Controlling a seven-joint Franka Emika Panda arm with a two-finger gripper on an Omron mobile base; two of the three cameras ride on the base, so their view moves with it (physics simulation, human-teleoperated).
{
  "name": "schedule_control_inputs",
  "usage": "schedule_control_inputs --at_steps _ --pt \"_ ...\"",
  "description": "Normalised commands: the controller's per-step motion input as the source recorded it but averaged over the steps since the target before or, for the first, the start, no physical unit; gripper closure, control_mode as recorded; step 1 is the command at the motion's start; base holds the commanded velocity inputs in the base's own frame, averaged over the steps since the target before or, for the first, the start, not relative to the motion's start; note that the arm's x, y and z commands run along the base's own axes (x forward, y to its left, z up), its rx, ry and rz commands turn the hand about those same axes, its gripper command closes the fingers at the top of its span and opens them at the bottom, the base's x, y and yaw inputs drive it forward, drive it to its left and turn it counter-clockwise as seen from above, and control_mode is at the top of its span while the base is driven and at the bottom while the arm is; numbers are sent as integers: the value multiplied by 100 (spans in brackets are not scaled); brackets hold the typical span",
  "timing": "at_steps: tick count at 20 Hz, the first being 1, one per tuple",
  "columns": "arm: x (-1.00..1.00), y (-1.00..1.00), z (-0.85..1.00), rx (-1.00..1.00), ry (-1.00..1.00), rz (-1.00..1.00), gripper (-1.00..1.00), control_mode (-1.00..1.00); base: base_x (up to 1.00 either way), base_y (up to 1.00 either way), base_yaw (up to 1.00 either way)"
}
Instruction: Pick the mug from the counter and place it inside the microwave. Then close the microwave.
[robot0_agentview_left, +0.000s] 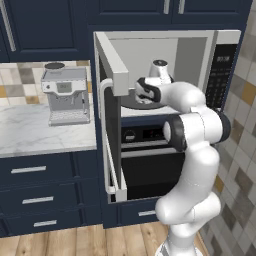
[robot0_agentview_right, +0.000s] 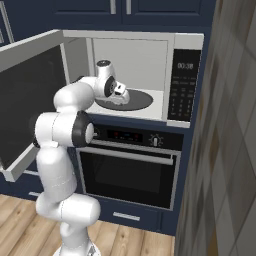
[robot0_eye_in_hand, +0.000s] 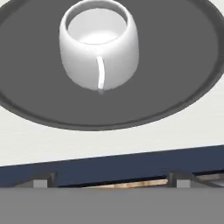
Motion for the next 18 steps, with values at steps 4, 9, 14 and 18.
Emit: schedule_control_inputs --at_steps 4,9,14,18 --pt "-58 0 -5 -3 -36 0 -100 -100 0 0 0" --pt "-45 0 20 -1 -15 0 -100 -100 0 0 0" --pt "-41 0 36 0 -2 0 -100 -100 0 0 0" --pt "-43 0 45 0 0 0 -100 -100 0 0 0"
